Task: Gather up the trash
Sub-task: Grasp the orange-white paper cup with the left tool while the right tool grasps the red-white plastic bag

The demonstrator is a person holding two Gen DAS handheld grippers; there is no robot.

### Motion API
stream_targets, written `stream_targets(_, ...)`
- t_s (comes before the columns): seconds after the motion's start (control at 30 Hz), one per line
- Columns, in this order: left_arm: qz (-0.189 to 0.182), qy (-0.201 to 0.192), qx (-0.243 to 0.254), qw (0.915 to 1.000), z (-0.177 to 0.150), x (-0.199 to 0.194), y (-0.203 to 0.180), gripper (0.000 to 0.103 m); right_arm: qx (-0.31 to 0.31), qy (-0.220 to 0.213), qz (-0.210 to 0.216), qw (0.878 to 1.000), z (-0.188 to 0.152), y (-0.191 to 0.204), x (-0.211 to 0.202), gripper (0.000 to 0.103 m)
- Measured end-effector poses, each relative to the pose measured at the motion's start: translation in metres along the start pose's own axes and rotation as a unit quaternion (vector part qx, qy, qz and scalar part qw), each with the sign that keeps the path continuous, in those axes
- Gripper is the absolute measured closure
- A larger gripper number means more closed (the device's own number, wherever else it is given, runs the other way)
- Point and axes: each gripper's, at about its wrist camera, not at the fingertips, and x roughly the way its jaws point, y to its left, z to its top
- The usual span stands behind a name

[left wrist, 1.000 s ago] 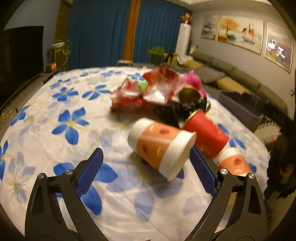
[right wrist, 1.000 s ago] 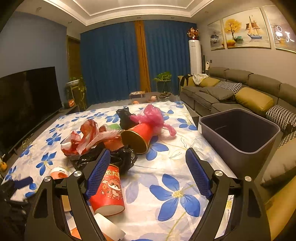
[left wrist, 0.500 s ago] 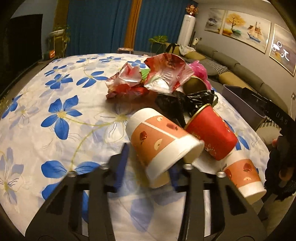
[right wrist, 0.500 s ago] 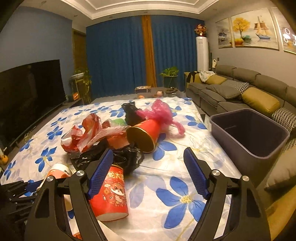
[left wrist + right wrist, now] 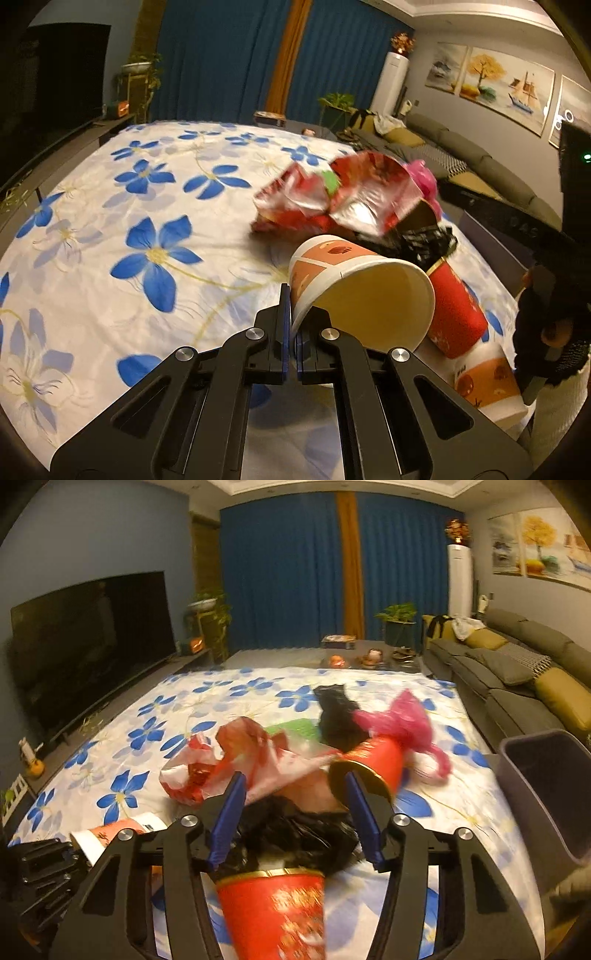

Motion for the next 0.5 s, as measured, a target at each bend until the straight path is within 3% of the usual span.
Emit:
stream_targets(0.3, 0.007, -0.014, -0.014, 0.9998, 0.016, -0.001, 0.016, 0.102, 0.000, 0.057, 0.036, 0.998, 0.019, 0.004, 0.038, 0.061)
stream_targets(0.5, 0.002, -0.014, -0.013, 0.9998, 0.019, 0.004, 0.016, 0.102, -0.014, 0.085, 0.048, 0.995, 0.017, 0.007, 0.053, 0.088)
